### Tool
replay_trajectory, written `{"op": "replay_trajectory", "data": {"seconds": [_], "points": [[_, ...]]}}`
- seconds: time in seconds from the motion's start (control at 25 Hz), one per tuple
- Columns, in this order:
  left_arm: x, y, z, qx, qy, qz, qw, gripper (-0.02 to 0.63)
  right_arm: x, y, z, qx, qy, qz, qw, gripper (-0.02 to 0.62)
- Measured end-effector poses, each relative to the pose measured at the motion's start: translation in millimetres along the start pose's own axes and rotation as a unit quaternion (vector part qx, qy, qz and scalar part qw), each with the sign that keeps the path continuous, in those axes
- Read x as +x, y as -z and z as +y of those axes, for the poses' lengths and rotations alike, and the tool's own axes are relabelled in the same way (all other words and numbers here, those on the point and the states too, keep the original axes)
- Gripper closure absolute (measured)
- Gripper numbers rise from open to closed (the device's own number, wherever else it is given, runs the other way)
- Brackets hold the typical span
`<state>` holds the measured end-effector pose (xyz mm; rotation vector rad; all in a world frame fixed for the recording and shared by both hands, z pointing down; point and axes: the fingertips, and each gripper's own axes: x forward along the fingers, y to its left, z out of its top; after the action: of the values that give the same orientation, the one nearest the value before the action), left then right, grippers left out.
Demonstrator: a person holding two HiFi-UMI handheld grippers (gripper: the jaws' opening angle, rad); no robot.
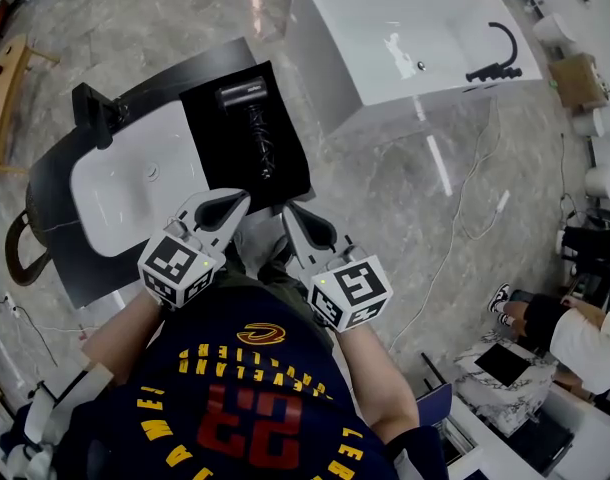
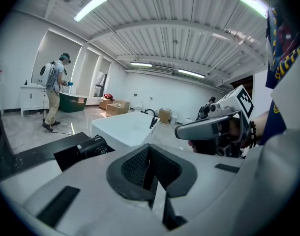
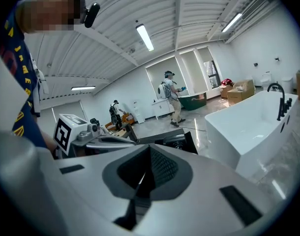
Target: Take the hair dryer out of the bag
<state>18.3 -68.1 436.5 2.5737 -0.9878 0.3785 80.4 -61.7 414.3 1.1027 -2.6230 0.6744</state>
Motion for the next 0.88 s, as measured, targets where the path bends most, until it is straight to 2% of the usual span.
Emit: {"op": "replay_trajectory", "data": {"seconds": [0.4,0.88], "points": [[-1.8,3.1,4.6,-0.002,-0.008,0.002,1.0,0.603,4.0,-1.6,-3.7,0.021,0.005,-0.01,1.0,0.587],[-1.5,3.7,5.8,-0.002,-0.012,0.002,0.9999,0.603,2.7,1.1,-5.9,0.012,0.009,-0.006,1.0,0.588]]}}
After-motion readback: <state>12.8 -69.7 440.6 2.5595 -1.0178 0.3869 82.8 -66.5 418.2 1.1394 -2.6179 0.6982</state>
